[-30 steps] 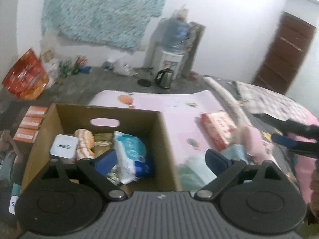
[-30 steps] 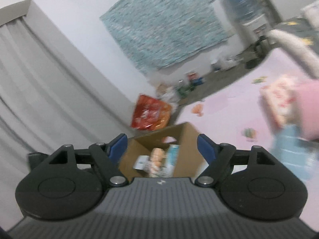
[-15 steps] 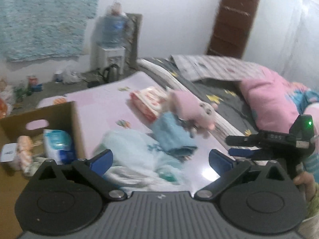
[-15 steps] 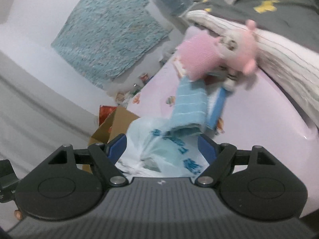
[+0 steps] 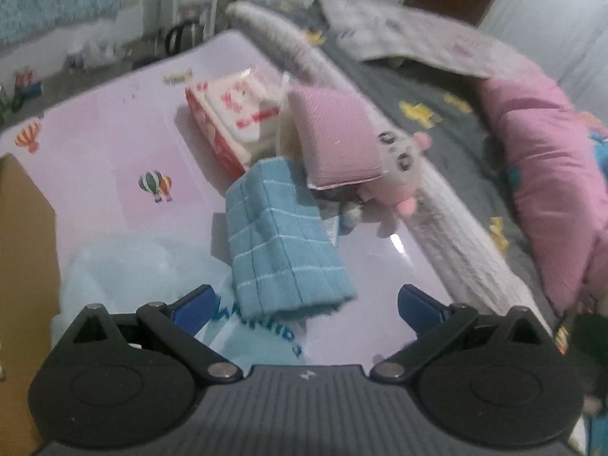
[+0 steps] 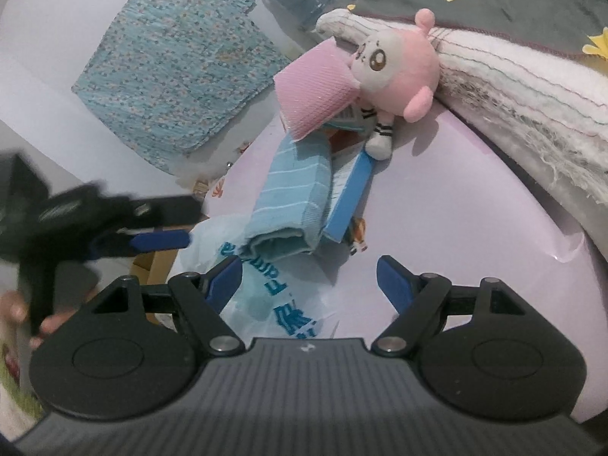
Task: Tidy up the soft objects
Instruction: 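Move both tools back to the bed, then grasp the blue towel with the left tool while the right tool grasps the pink mesh sponge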
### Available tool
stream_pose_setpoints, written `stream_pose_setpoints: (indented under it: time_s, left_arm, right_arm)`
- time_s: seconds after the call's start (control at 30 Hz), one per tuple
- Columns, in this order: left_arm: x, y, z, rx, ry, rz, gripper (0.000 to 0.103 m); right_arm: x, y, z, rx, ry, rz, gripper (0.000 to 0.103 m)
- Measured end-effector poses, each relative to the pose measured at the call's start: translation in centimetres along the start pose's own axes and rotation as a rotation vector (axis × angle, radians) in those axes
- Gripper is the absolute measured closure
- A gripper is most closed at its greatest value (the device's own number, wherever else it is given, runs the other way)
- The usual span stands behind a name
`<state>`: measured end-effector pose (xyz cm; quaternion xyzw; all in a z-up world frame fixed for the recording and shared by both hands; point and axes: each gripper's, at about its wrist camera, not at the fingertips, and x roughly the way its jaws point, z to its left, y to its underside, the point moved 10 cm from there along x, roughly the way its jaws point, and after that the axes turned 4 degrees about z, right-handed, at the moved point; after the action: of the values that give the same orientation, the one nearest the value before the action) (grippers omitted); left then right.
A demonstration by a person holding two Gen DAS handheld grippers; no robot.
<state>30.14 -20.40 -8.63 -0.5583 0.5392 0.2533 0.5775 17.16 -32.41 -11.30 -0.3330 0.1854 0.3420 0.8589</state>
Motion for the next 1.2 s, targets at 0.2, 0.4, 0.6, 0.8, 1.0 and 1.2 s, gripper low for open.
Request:
stream_pose_setpoints:
  time_s: [0.2, 0.4, 0.6, 0.8, 1.0, 1.2]
  left_arm:
    - [5.6, -2.1, -0.3, 0.059, -0.076, 0.107, 0.000]
    - [8.7, -3.1, 0.3, 0.020, -0.099, 0.161, 0.002]
    - [11.2, -2.8, 1.2, -0.046, -0.087, 0.246, 0.017]
    - [11.4, -2.5, 1.7, -0.080, -0.059, 0.251, 0.044]
    - [10.6, -2.3, 2.5, -0.115, -0.038, 0.221, 0.073]
    - [8.3, -2.5, 3.0, -0.134, -0.026, 0.144, 0.079]
  right_arm:
    - [0.7, -0.4, -0.9, 0.000, 0.001, -0.005, 0.024]
    - [0.6, -1.3, -1.5, -0.015, 0.018, -0.029, 0.024]
    - [1.0, -2.1, -2.2, 0.002, 0.018, -0.037, 0.024]
    - [1.6, -2.3, -2.8, 0.017, 0.021, -0.036, 0.024]
    - [1.8, -2.4, -2.8, 0.015, 0.026, -0.046, 0.024]
    - [1.9, -3.8, -1.8, -0.033, 0.042, -0.077, 0.024]
